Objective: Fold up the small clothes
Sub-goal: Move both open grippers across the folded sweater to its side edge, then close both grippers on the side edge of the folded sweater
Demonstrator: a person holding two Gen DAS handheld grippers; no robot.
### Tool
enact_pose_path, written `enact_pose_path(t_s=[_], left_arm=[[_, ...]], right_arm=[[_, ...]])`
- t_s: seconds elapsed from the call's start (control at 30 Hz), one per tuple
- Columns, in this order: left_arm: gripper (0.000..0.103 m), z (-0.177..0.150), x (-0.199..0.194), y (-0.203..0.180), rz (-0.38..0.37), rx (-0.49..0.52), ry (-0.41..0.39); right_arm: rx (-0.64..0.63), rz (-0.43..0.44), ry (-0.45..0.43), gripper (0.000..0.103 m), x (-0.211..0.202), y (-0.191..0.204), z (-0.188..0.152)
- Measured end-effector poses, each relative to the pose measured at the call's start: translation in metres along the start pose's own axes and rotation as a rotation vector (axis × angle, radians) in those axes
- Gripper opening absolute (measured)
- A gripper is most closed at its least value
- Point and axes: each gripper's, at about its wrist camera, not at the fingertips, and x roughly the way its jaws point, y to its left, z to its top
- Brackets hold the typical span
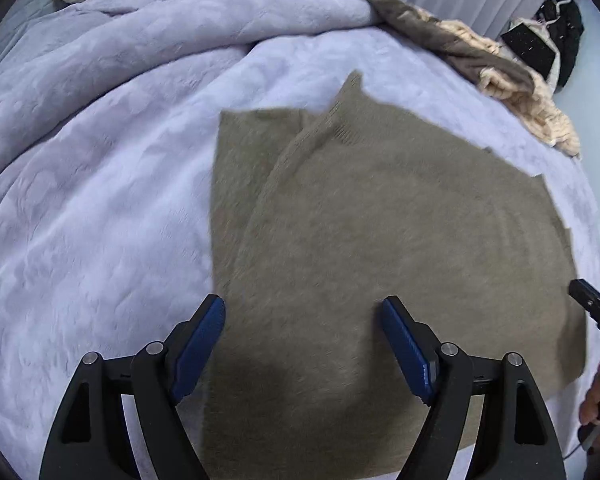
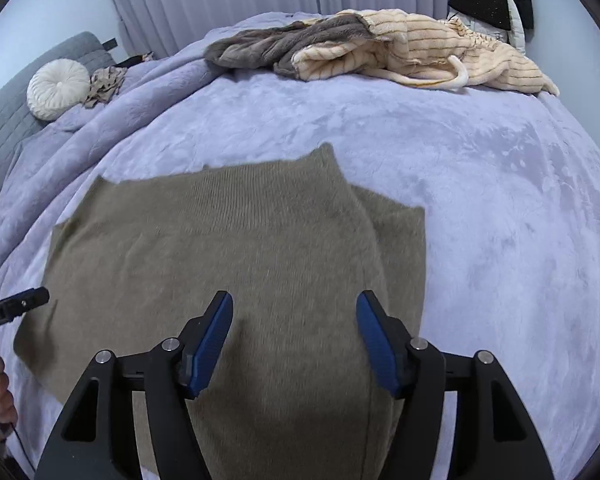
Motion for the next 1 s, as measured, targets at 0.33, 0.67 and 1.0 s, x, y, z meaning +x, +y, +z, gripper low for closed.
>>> enact_pose_path(t_s=[0.33, 0.67, 1.0], left_arm=[[0.081, -0.069, -0.035, 0.085, -0.243, -0.288, 0.015], [0.087, -0.040, 0.013, 0.046, -0.460, -0.323, 0.067], [0.025, -0.040, 0.002, 0.034, -0.450, -0.281, -0.054]], right_arm=[[-0.007, -0.013, -0.058, 0.076, -0.066, 0.010, -0.051], [-0.127, 0.039, -0.041, 0.076, -0.070, 0.077, -0.055], [-0.198, 0.104, 0.045, 0.076, -0.028, 0.143, 0.012]])
